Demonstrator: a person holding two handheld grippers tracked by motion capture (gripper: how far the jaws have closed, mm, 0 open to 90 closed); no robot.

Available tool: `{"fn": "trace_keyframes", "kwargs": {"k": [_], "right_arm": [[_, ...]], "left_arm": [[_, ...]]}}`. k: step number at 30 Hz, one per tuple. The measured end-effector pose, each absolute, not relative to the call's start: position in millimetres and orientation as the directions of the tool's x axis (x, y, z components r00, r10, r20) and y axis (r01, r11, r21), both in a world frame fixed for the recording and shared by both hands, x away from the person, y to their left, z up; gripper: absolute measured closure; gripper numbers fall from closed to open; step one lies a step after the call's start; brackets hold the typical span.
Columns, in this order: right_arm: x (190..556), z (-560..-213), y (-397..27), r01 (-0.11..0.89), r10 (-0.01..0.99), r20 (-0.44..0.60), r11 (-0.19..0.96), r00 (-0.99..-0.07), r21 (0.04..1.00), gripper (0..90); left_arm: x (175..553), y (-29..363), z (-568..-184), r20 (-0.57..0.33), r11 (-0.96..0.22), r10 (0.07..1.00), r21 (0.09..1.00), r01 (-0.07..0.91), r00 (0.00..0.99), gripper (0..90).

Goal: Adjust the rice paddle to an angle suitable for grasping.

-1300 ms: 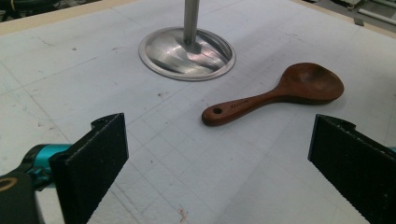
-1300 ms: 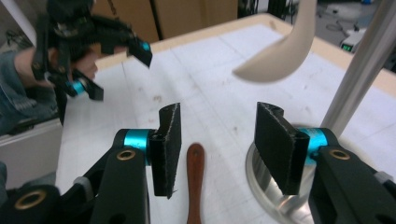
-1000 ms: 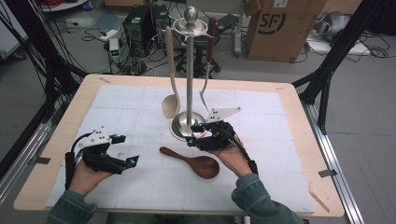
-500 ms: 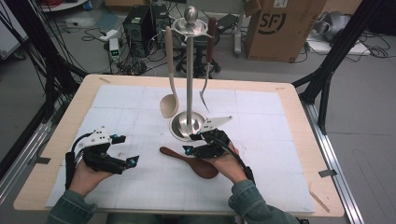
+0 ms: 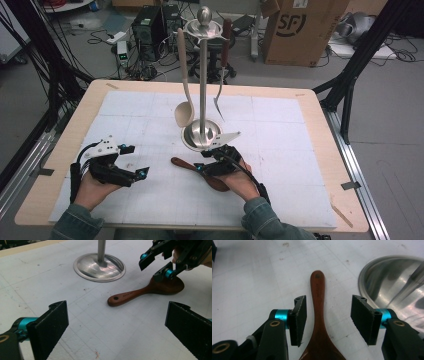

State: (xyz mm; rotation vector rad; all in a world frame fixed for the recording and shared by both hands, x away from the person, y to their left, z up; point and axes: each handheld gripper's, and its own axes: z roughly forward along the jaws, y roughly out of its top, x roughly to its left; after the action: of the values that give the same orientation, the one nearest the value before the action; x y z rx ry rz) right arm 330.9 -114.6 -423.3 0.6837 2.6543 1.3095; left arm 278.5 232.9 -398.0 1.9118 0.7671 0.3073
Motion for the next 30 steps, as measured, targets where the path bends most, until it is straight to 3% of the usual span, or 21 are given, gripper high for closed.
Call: {"fn": "trace_keyframes", "kwargs": {"k": [14, 25, 30], "right_arm": [[330, -439, -102, 0.340, 0.424, 0.073, 0.598, -0.902, 0.726, 52.6], [328, -445, -94, 0.277, 0.388, -0.006, 0.671, -0.922, 0.688, 64.5], [327, -445, -93, 0.264, 0.365, -0.002, 0.676, -0.931, 0.687, 74.4]], "left_arm": [[279, 232, -399, -0.119, -0.292, 0.631, 0.879, 0.377, 0.767, 5.6], [279, 231, -400, -0.119, -0.293, 0.629, 0.879, 0.377, 0.768, 5.6], [279, 231, -401, -0.122, -0.293, 0.629, 0.878, 0.379, 0.768, 5.6]]}}
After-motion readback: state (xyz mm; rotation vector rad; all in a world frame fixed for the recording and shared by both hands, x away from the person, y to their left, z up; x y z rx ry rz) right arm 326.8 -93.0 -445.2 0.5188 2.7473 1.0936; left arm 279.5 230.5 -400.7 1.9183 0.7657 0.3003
